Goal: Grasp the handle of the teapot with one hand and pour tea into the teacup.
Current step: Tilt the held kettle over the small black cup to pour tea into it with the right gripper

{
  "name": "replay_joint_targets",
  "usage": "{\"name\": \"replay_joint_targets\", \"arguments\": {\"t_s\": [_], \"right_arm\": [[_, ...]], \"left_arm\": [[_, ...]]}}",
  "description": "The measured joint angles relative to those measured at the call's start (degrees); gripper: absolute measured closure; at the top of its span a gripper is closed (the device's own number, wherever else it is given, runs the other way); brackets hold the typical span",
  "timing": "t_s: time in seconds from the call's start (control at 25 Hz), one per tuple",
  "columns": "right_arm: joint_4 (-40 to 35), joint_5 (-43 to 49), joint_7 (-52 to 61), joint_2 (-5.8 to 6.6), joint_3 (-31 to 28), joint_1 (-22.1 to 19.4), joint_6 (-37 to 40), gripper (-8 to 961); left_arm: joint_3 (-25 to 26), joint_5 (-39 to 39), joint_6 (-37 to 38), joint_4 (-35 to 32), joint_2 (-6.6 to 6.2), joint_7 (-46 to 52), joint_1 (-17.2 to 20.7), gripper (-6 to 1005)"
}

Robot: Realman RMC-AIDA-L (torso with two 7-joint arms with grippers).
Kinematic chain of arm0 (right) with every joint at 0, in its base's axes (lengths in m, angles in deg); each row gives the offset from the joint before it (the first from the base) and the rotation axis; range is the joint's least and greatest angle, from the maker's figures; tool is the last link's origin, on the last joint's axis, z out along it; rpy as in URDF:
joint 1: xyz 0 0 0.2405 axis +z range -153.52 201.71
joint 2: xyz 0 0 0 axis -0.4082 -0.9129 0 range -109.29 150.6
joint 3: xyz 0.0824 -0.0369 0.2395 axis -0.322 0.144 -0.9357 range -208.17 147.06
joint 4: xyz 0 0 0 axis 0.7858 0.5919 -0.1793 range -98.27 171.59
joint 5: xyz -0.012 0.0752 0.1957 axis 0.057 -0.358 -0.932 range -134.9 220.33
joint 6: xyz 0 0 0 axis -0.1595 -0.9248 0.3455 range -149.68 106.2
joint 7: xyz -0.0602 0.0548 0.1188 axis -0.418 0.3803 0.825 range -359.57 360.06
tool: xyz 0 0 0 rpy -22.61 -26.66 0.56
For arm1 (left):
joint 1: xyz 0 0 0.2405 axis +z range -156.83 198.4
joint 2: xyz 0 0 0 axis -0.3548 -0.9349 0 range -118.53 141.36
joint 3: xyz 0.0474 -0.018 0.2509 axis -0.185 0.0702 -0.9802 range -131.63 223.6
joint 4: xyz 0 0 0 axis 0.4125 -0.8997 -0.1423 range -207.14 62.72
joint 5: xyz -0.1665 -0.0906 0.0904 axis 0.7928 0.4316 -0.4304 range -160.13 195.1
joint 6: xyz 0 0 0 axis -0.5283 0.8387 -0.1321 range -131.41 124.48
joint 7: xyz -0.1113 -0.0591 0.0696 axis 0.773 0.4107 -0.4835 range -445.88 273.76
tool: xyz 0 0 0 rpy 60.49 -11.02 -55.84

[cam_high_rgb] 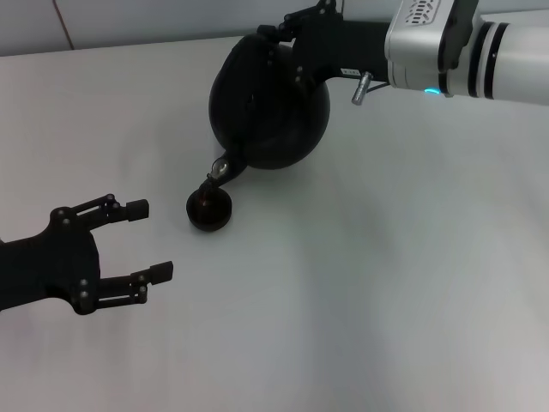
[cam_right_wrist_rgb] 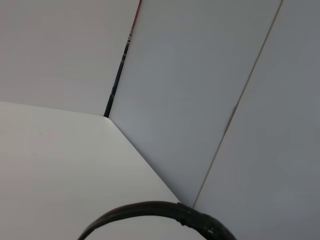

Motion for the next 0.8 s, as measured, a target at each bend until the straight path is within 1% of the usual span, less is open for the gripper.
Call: {"name": "replay_joint_targets", "arguments": {"t_s": [0.52,0.6,0.72,0.76,0.8], "right_arm": [[-0.7,-0.3,-0.1,-0.1,-0.1,-0.8,0.0,788],[-0.2,-4.3,0.0,-0.15,-0.4,-2.0,0.1,788],[0.1,-6.0,-0.1,-0.16,-0.3,-2.4,0.3,789],[0.7,-9.6,-0.4,-0.17,-0.3,-3.6,0.4,789],[0.7,-9.6,-0.4,-0.17,-0.3,-3.6,0.4,790]], "left_arm": [[0.0,0.0,0.0,0.0,0.0,0.0,-0.2,151],[0.0,0.0,0.0,0.0,0.0,0.0,-0.2,151],[0.6,0.0,0.0,0.0,0.2,0.0,0.1,151],[0.6,0.0,0.0,0.0,0.23,0.0,0.2,151],[0.6,0.0,0.0,0.0,0.23,0.0,0.2,151]]}}
